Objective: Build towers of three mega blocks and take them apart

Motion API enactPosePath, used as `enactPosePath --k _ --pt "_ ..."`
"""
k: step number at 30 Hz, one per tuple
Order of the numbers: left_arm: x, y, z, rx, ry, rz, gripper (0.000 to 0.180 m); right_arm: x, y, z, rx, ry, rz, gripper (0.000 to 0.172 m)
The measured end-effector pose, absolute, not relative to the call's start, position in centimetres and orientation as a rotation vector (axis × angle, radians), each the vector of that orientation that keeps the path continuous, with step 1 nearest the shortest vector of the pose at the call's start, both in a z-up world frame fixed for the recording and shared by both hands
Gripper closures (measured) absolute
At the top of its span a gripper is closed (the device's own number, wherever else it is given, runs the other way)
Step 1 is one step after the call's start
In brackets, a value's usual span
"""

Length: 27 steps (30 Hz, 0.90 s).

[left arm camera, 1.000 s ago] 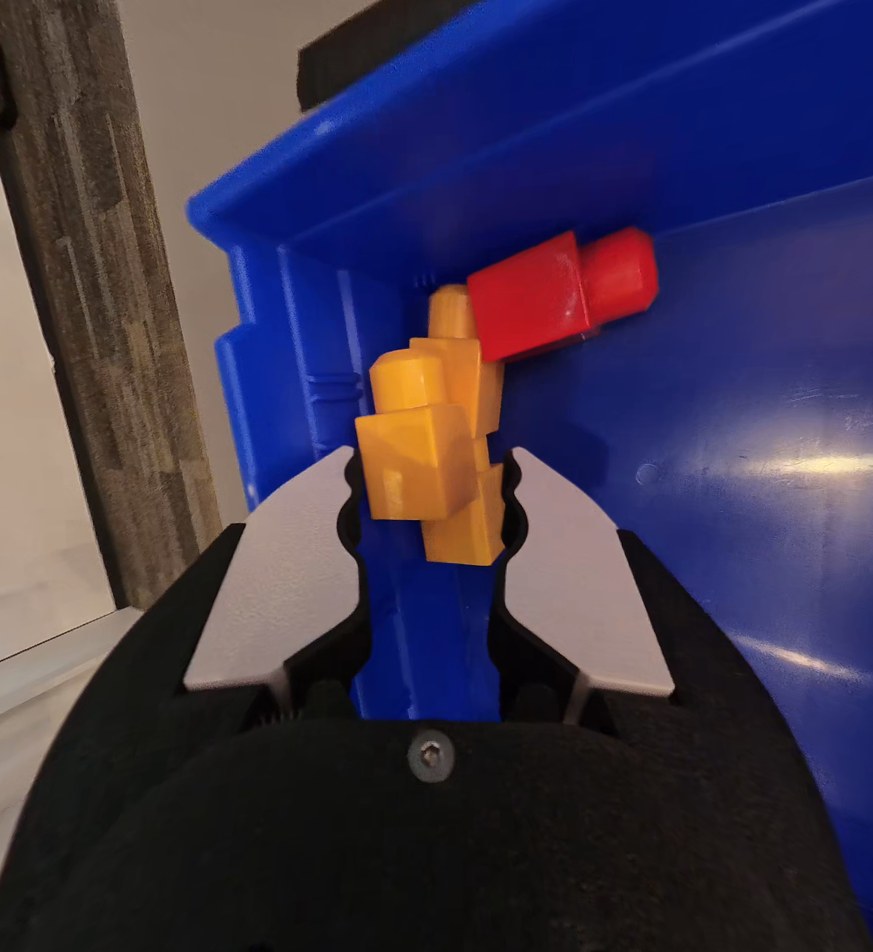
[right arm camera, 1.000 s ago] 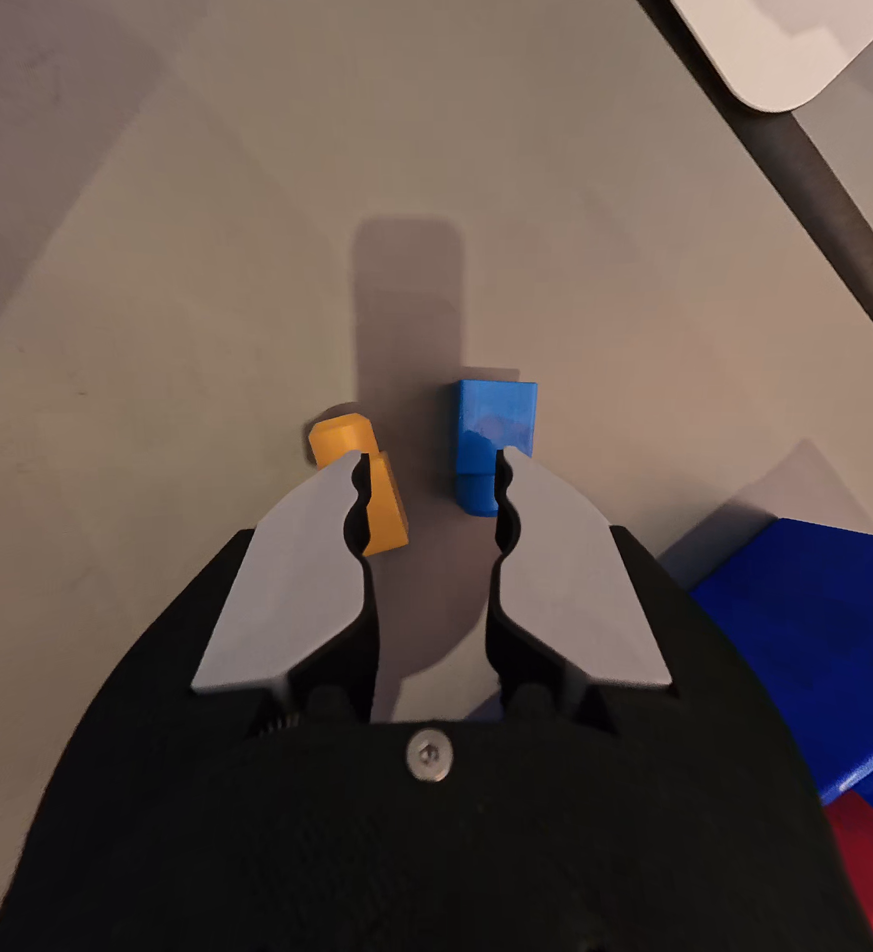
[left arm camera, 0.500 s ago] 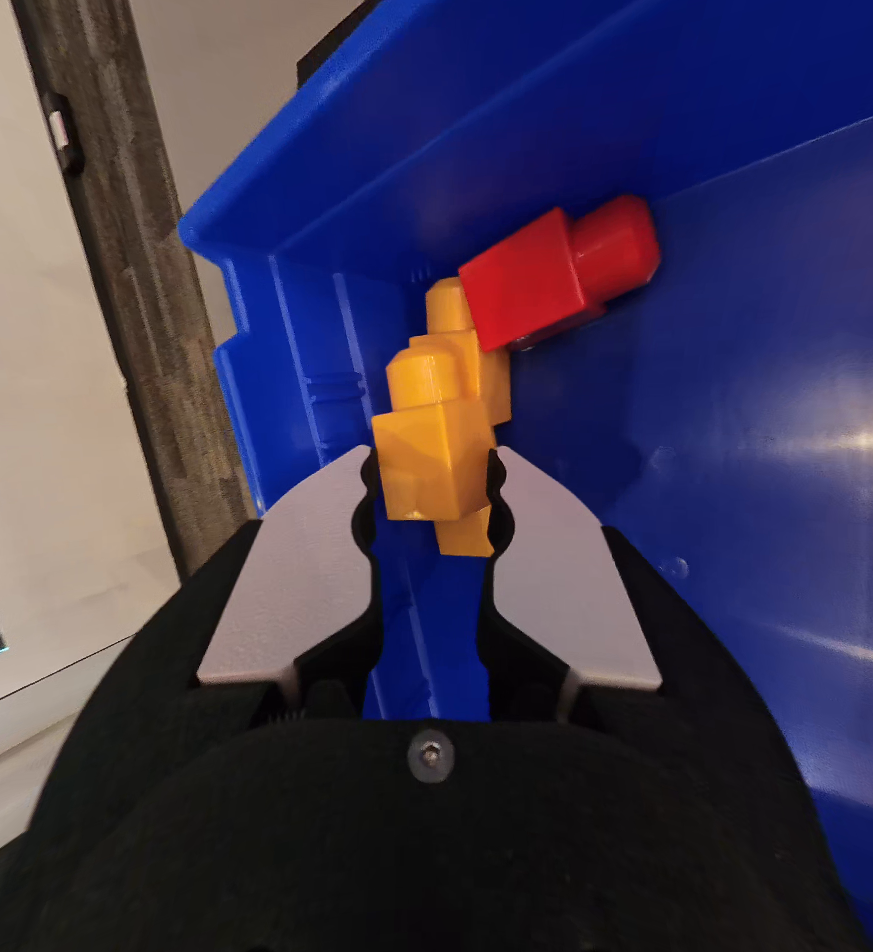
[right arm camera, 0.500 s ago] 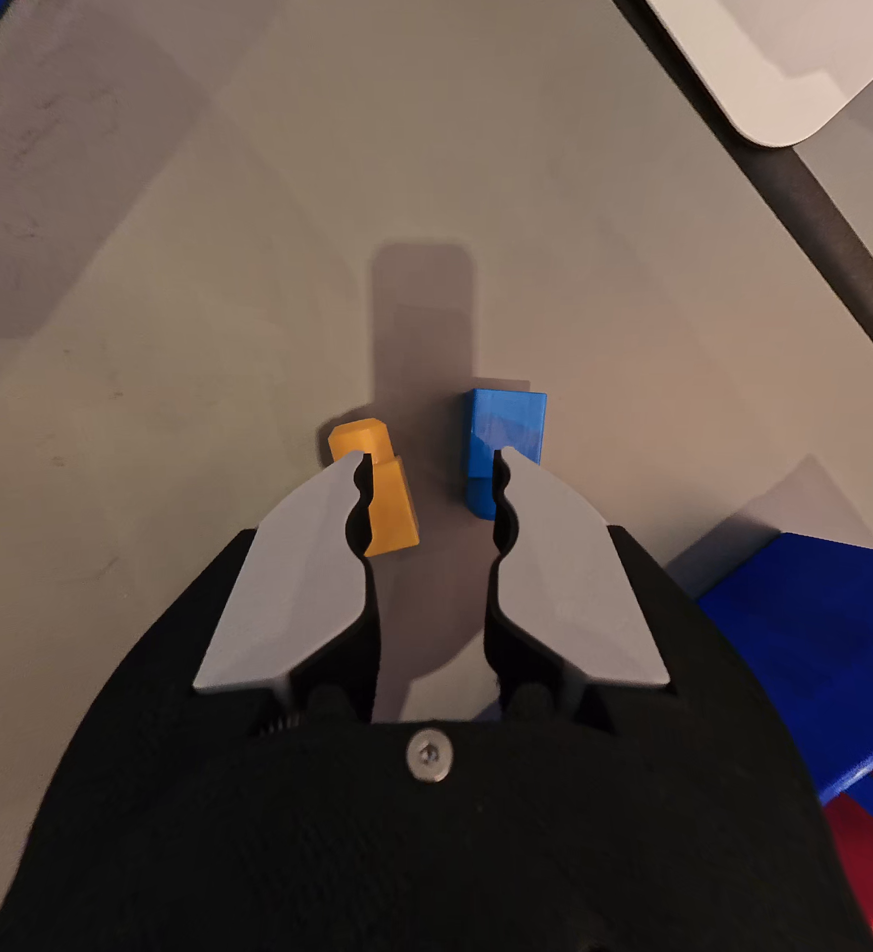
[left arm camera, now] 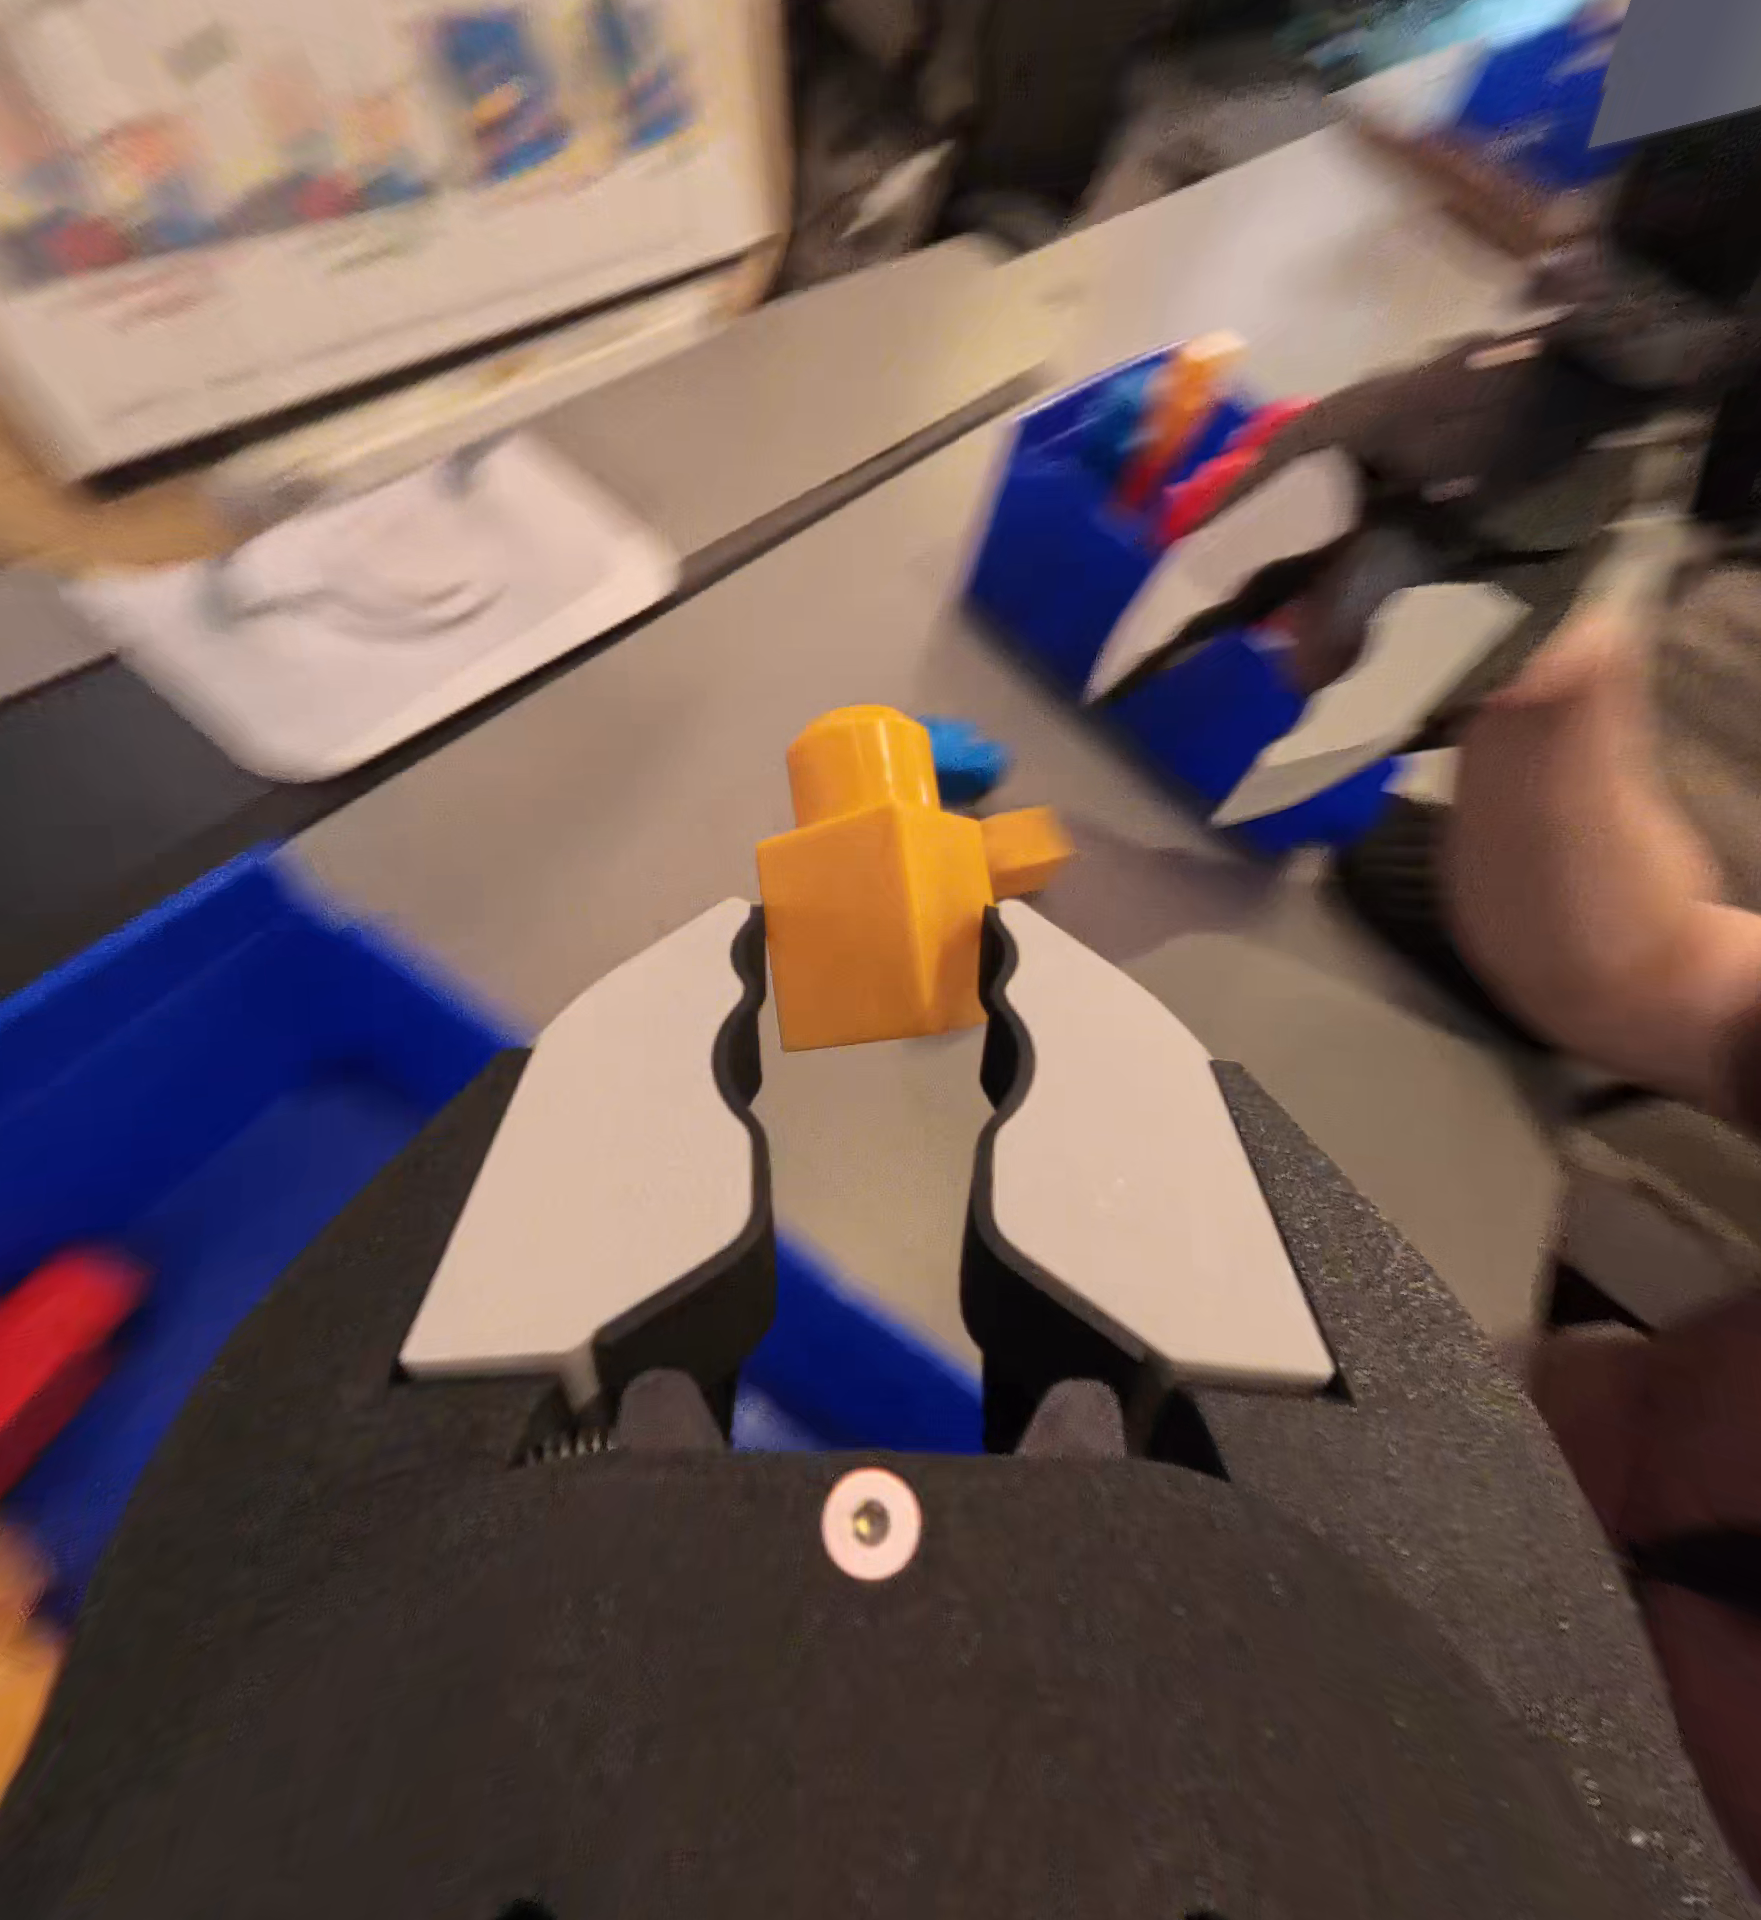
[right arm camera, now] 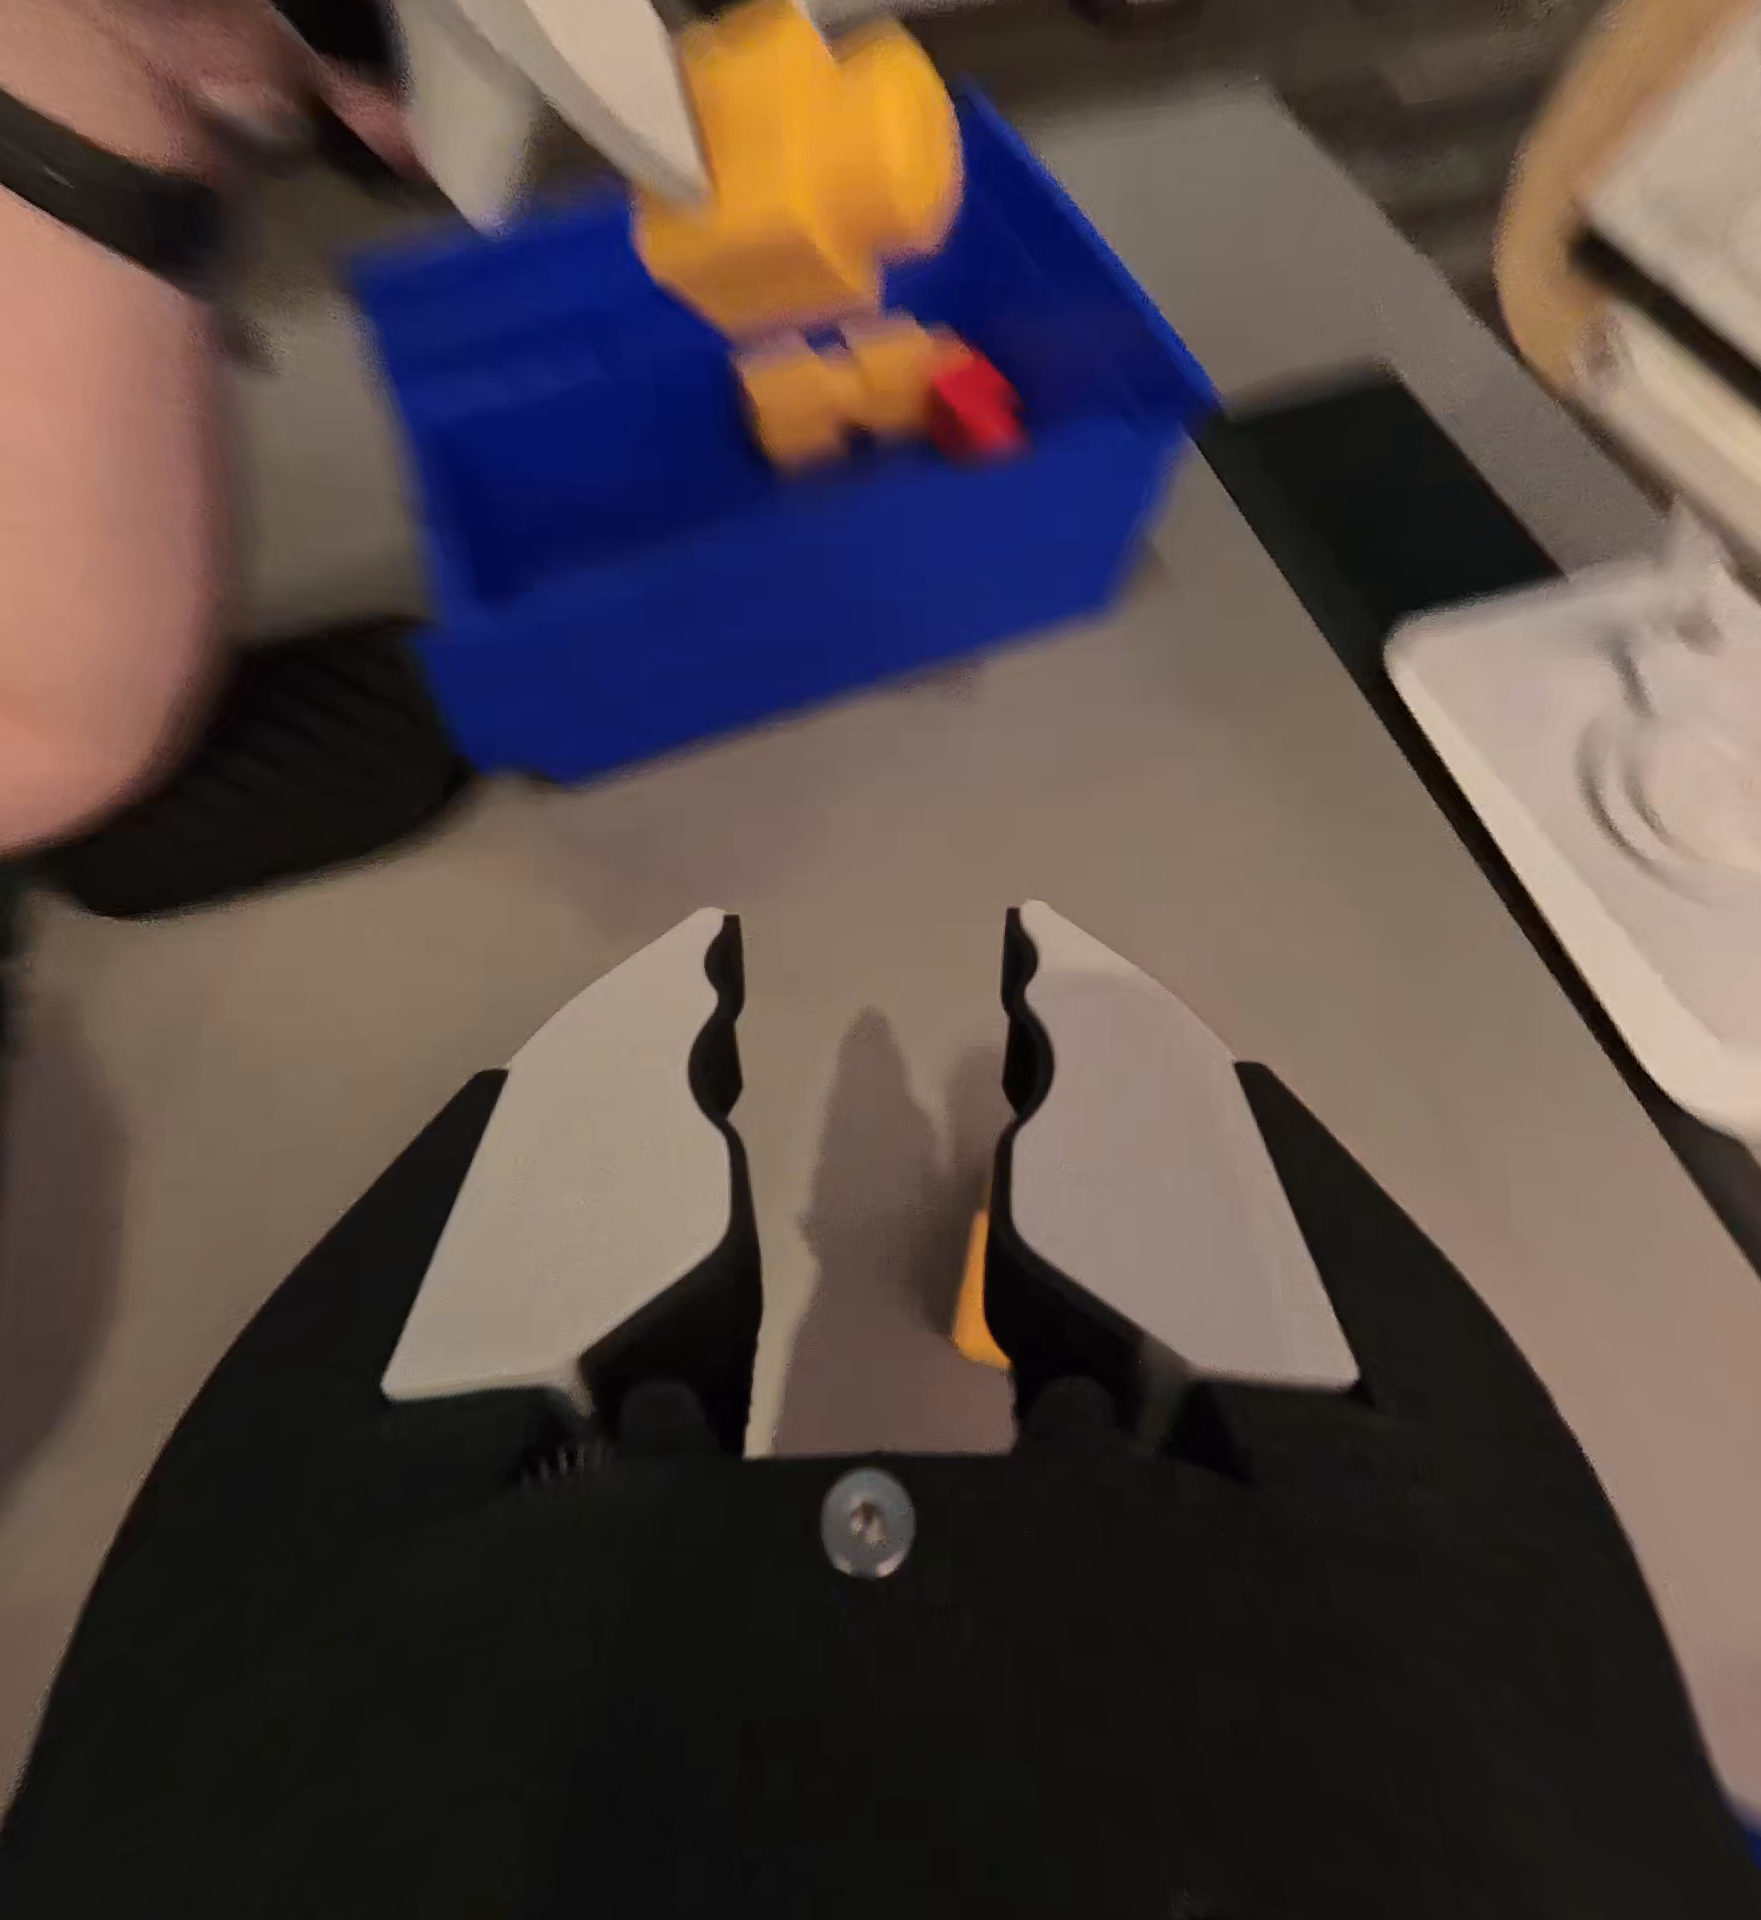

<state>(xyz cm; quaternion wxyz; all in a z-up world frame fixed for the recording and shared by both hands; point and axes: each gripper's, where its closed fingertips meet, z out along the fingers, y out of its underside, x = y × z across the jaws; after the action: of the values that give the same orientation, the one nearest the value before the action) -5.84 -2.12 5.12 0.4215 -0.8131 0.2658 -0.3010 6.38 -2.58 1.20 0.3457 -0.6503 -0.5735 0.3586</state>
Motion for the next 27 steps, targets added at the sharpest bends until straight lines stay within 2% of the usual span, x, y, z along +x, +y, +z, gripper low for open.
enactPosePath --k 4,8,16,17,18,21,24,27 --pt "0.1 -4.9 8.4 -1.784 0.881 -0.94 0.142 6.0 -5.2 7.5 -1.481 -1.275 1.454 0.123" --pt "3.5 -6.0 8.5 -1.734 0.982 -0.899 0.142 6.8 -4.1 9.9 -1.455 -1.018 1.73 0.126" --pt "5.2 -6.4 8.1 -1.729 1.048 -0.765 0.142 5.8 -5.1 9.4 -1.503 -1.015 1.81 0.123" --pt "5.3 -6.3 8.1 -1.724 1.048 -0.754 0.142 5.6 -5.3 9.2 -1.501 -1.04 1.811 0.126" --pt "5.4 -6.4 8.0 -1.715 1.058 -0.75 0.142 5.6 -5.4 9.1 -1.492 -1.054 1.805 0.141" --pt "5.3 -6.5 7.3 -1.739 1.07 -0.773 0.142 5.6 -5.6 8.7 -1.488 -1.126 1.742 0.143" --pt "5.2 -6.3 6.1 -1.824 1.064 -0.827 0.113 6.0 -6.6 8.7 -1.43 -1.266 1.649 0.143" --pt "6.5 -7.6 5.7 -1.82 1.122 -1.002 0.111 6.5 -7.3 8.5 -1.38 -1.375 1.521 0.143"
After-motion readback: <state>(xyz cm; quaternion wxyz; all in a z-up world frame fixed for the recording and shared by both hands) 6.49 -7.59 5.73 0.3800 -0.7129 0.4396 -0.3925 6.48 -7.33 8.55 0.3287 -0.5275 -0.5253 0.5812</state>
